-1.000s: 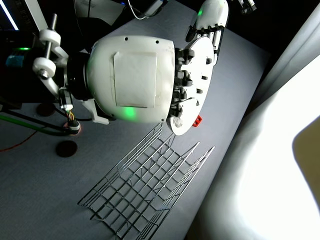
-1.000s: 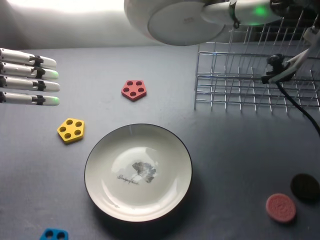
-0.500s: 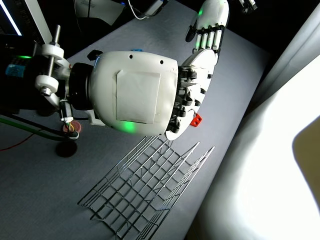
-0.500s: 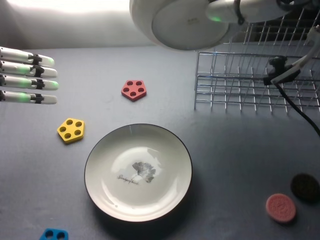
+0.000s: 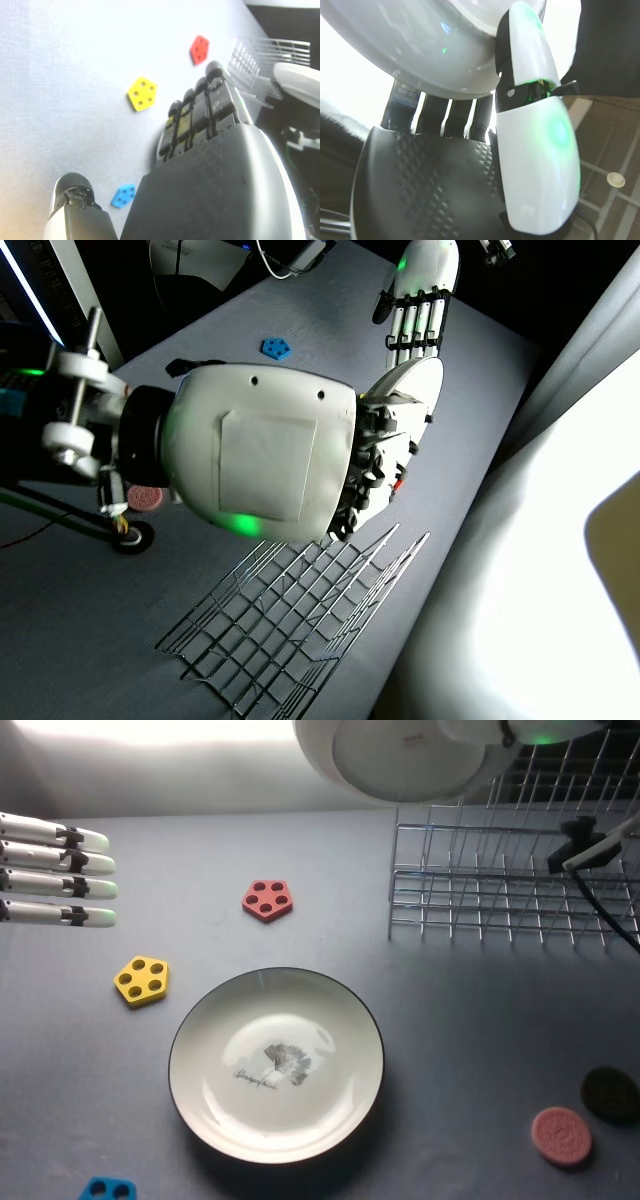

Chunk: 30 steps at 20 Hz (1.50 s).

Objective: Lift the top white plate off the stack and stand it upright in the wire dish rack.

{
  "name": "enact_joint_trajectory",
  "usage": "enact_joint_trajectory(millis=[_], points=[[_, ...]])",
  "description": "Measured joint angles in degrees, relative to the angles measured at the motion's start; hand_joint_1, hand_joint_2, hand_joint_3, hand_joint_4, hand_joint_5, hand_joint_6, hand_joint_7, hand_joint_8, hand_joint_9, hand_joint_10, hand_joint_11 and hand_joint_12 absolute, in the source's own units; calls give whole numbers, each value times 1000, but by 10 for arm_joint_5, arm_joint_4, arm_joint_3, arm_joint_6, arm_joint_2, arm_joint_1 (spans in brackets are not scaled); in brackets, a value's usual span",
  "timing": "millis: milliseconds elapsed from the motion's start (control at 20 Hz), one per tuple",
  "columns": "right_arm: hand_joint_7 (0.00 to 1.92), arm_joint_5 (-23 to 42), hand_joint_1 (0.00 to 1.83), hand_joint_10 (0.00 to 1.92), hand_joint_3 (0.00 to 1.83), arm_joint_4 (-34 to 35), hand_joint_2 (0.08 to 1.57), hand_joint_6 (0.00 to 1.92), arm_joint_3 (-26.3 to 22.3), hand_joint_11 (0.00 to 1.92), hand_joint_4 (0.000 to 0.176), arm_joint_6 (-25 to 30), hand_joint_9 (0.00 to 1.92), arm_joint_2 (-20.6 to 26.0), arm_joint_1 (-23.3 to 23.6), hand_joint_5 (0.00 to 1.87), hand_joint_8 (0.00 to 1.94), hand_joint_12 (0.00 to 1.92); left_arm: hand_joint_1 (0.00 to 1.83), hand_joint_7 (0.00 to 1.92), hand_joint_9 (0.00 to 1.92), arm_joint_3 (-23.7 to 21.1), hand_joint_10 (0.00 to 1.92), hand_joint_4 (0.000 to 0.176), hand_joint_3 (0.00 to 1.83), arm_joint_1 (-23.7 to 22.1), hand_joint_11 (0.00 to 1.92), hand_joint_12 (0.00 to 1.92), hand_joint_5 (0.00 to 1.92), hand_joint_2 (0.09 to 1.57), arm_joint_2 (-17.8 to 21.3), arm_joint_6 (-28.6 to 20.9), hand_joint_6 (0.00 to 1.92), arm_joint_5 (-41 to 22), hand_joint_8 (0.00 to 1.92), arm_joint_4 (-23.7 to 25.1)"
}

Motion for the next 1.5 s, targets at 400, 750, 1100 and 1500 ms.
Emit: enact_joint_trajectory(millis=[400, 750, 1100, 1500], points=[[996, -9, 1493, 785, 0, 2, 1077, 1067, 8, 950, 0, 29, 1072, 7, -1, 898, 735, 1394, 154, 20, 13, 0, 0, 0, 1, 0, 77, 30, 23, 864, 0, 0, 1, -3, 0, 0], [1006, -21, 1494, 754, 0, -26, 1073, 1029, 24, 929, 0, 79, 1088, 9, -31, 937, 711, 1416, 136, 15, 10, 0, 2, 0, 0, 0, 75, 29, 17, 858, 0, 0, 2, -4, 2, 0], [993, -19, 1492, 797, 0, -97, 1079, 1069, 45, 933, 0, 117, 1060, 8, -38, 911, 733, 1411, 170, 10, 0, 0, 0, 0, 1, 0, 51, 18, 15, 869, 0, 0, 3, -6, 2, -1], [984, -18, 1491, 821, 0, -132, 1089, 1126, 71, 912, 0, 145, 1034, 4, -50, 884, 754, 1438, 159, 25, 8, 0, 3, 0, 0, 0, 64, 24, 30, 865, 0, 0, 11, -9, 9, -1]])
